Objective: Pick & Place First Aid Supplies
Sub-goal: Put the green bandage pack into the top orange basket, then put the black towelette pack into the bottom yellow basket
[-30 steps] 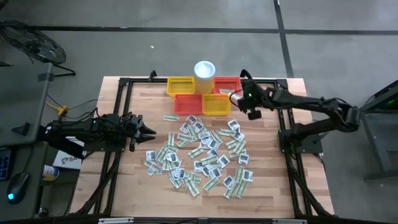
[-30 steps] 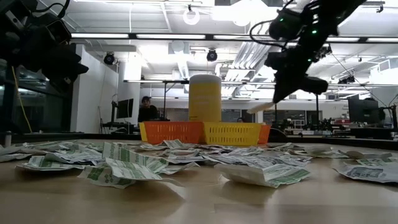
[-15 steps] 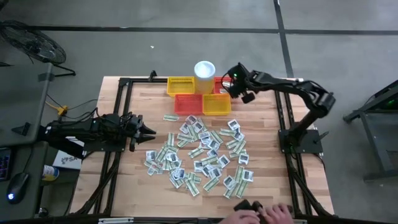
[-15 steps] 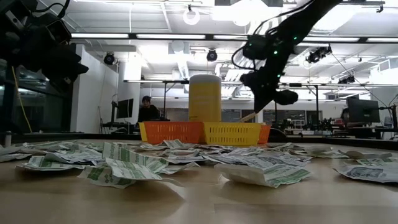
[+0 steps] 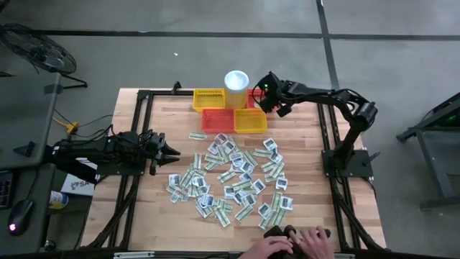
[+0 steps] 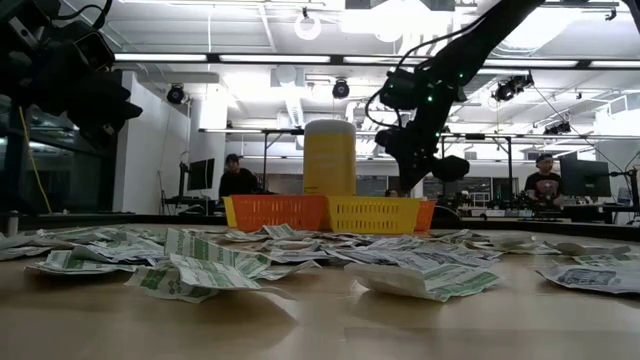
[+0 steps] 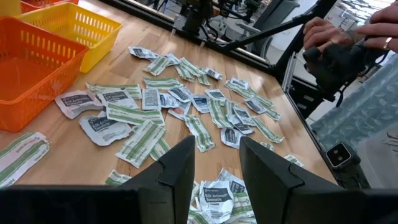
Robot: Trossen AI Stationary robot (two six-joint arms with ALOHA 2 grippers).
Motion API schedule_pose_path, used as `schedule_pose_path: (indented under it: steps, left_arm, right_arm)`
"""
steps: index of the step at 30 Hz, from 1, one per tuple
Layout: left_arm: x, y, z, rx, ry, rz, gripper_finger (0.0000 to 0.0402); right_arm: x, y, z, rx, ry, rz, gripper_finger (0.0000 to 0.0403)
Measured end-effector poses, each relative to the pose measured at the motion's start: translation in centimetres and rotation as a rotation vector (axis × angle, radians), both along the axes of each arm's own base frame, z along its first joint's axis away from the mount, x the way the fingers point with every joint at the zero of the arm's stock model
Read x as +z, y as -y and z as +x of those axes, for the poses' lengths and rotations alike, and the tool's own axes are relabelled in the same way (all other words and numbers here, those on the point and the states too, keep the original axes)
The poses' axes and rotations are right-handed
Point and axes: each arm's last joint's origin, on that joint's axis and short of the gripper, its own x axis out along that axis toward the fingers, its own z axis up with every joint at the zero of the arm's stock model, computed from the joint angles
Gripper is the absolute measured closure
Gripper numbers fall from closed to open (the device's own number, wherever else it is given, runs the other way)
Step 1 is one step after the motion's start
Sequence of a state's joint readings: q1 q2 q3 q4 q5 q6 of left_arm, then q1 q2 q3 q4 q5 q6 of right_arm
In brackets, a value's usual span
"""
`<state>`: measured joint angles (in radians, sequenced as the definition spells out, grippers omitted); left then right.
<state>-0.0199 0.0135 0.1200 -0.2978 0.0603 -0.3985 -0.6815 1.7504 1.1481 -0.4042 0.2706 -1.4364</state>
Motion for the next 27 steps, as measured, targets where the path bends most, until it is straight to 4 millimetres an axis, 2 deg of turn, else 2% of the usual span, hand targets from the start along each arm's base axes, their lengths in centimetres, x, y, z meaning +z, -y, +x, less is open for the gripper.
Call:
schedule_pose_path:
  steps: [5, 12, 16, 20, 24, 27]
  left_arm:
    - [0.0, 0.0, 0.0, 0.0, 0.0, 0.0, 0.0275]
    - [0.0, 0.0, 0.0, 0.0, 0.0, 0.0, 0.0275]
    - [0.0, 0.0, 0.0, 0.0, 0.0, 0.0, 0.0275]
    - [0.0, 0.0, 0.0, 0.0, 0.0, 0.0, 0.0275]
    - [0.0, 0.0, 0.0, 0.0, 0.0, 0.0, 0.0275]
    - [0.0, 0.0, 0.0, 0.0, 0.0, 0.0, 0.0275]
  right_arm:
    - [0.1, 0.0, 0.0, -0.106, 0.07, 0.016, 0.0311]
    - [1.6, -1.0, -0.4, -0.571, 0.357, 0.107, 0.028]
    - [2.8, -2.6, -1.2, -0.879, 0.521, 0.257, 0.028]
    - [4.0, -4.5, -2.2, -1.106, 0.597, 0.465, 0.028]
    - [4.7, -6.1, -2.8, -1.232, 0.605, 0.664, 0.0281]
    - [3.8, -7.6, -3.1, -1.24, 0.59, 0.791, 0.028]
